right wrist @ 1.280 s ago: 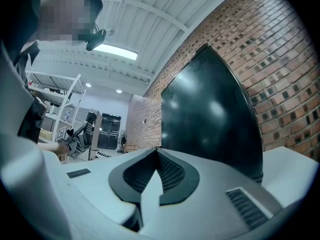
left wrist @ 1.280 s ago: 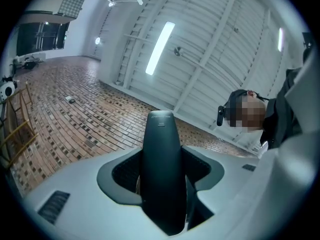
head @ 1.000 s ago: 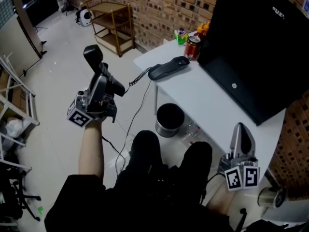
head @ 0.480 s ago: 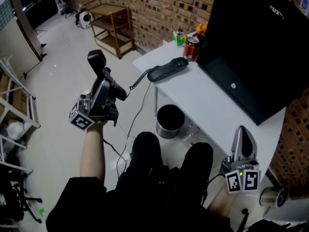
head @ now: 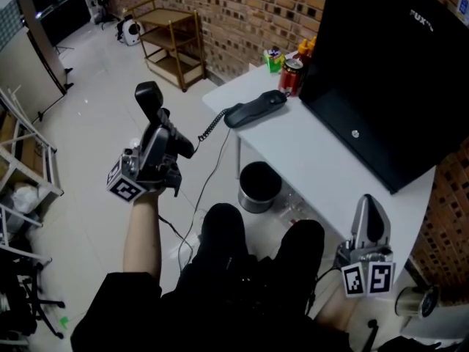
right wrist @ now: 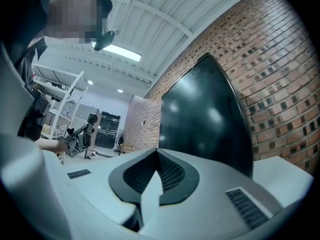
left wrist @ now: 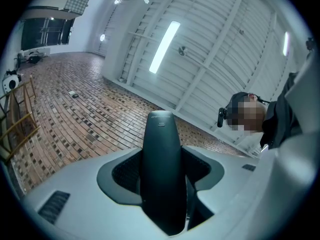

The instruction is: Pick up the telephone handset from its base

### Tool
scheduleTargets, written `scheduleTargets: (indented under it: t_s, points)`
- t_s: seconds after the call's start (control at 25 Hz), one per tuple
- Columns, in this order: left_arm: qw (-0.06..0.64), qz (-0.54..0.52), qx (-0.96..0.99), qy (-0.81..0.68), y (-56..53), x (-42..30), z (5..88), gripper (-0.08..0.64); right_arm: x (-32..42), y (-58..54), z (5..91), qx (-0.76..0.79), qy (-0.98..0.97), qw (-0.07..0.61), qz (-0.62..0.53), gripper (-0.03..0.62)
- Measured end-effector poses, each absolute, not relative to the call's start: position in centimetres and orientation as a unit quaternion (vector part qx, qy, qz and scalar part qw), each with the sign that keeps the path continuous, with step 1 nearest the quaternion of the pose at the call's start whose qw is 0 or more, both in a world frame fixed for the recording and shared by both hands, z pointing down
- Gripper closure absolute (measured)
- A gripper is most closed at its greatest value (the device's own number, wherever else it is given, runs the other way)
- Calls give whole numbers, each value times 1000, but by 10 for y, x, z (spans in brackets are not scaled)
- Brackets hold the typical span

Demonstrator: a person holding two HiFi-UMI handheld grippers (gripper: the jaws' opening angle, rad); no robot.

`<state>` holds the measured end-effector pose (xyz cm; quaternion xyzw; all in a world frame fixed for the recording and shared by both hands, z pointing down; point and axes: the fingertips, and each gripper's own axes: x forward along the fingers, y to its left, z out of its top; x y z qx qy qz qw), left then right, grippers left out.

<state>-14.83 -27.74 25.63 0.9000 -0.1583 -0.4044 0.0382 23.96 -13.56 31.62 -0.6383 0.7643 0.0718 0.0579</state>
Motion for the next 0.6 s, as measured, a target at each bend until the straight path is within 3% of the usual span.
scheduleTargets:
  t_s: [0.6]
  points:
    - [39, -386, 907, -163, -275, -140, 263, 307, 233, -136, 314, -625, 776, 44, 77, 583]
